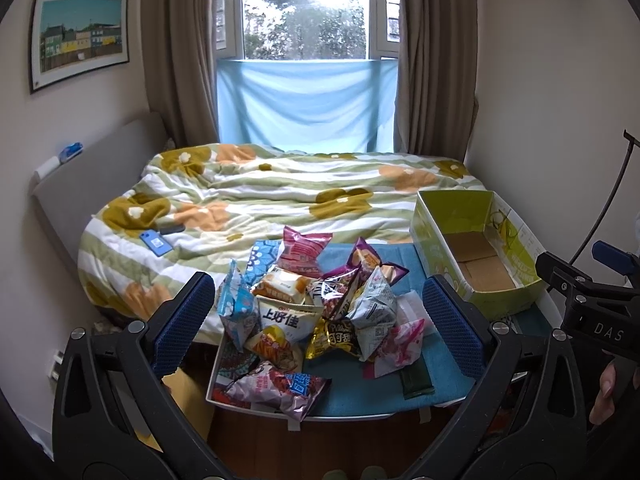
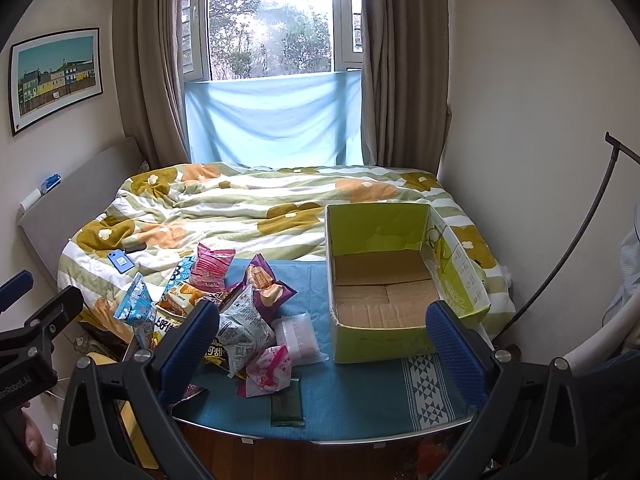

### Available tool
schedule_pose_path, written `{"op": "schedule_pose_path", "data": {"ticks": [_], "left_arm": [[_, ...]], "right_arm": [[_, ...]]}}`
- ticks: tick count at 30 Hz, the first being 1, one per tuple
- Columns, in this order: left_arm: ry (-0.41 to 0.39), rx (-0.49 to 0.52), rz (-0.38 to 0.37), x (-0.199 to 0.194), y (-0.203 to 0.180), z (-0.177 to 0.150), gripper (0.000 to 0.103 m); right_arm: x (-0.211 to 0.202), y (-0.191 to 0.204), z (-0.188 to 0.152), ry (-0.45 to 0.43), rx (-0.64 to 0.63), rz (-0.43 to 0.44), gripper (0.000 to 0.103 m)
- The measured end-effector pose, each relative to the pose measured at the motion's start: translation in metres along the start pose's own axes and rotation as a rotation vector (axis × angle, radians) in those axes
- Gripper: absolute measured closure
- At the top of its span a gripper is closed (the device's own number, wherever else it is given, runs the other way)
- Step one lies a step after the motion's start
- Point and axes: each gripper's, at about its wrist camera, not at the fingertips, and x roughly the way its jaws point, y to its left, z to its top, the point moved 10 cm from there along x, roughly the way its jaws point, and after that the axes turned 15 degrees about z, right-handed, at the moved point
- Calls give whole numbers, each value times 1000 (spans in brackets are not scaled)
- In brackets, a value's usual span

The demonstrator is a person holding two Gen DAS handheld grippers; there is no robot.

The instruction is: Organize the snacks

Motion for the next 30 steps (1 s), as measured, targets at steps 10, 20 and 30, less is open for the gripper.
{"op": "schedule_pose_path", "data": {"ticks": [10,20,30], "left_arm": [[1,1,-2,0,0,0,0],[10,-8,1,2,2,-4,0],[94,-26,53,20,20,-28,0]], "right_arm": [[0,-1,1,3,0,3,0],[1,0,0,5,2,4,0],[10,0,-9,68,0,65,0]]}}
